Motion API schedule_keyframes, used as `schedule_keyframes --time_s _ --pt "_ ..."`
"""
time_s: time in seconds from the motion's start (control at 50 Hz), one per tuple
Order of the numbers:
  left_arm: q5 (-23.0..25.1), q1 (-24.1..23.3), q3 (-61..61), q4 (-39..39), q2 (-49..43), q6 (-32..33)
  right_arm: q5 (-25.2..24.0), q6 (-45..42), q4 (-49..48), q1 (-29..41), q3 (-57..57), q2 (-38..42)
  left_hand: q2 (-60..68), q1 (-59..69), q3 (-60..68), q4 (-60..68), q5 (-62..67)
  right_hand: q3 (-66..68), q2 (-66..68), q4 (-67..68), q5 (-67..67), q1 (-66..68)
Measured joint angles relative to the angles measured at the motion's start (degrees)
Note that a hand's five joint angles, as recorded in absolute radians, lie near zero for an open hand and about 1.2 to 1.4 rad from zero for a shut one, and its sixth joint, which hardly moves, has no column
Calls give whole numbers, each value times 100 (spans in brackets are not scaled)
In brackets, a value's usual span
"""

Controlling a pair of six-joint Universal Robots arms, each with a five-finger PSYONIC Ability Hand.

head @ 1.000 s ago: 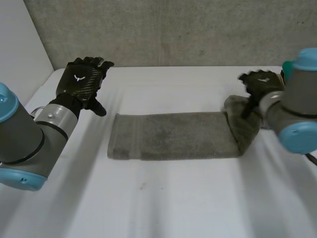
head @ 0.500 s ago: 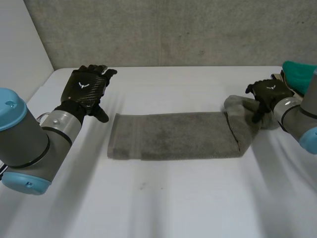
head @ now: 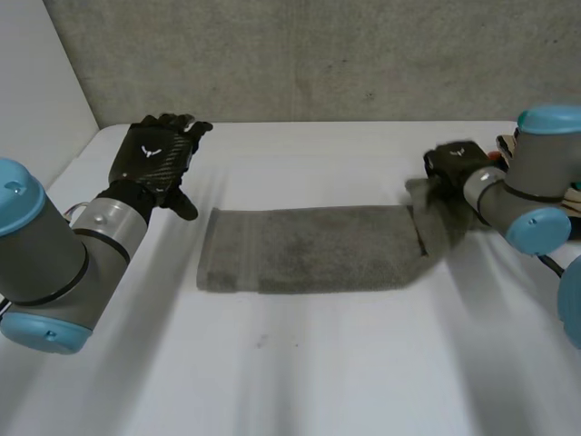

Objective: Fold the laundry.

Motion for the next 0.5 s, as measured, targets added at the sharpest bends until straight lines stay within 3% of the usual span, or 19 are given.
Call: schedule_keyframes --time_s 0.12,0.22,0.32,0.4,0.44,0.5 --pt "0 80 69 5 139 0 -283 -64 -577 668 202 -521 0 0 0 0 0 0 0 23 1 0" --pt "-3 212 95 3 286 -8 -1073 -327 -1237 1554 791 -843 0 0 0 0 0 0 0 24 0 0" --pt "-7 283 53 -1 344 -10 -1695 -611 -1503 2173 1142 -680 0 0 0 0 0 0 0 24 0 0" --pt "-5 302 -12 -3 345 -9 -1893 -875 -1525 2540 1216 -350 0 0 0 0 0 0 0 24 0 0" --pt "-3 305 -58 -2 339 -8 -1925 -1102 -1522 2763 1225 -157 0 0 0 0 0 -347 -406 -395 -115 -63" --pt "-1 298 -82 2 328 -7 -1836 -1305 -1522 2910 1215 -72 0 0 0 0 0 -2689 -2769 -2623 -2332 -2313"
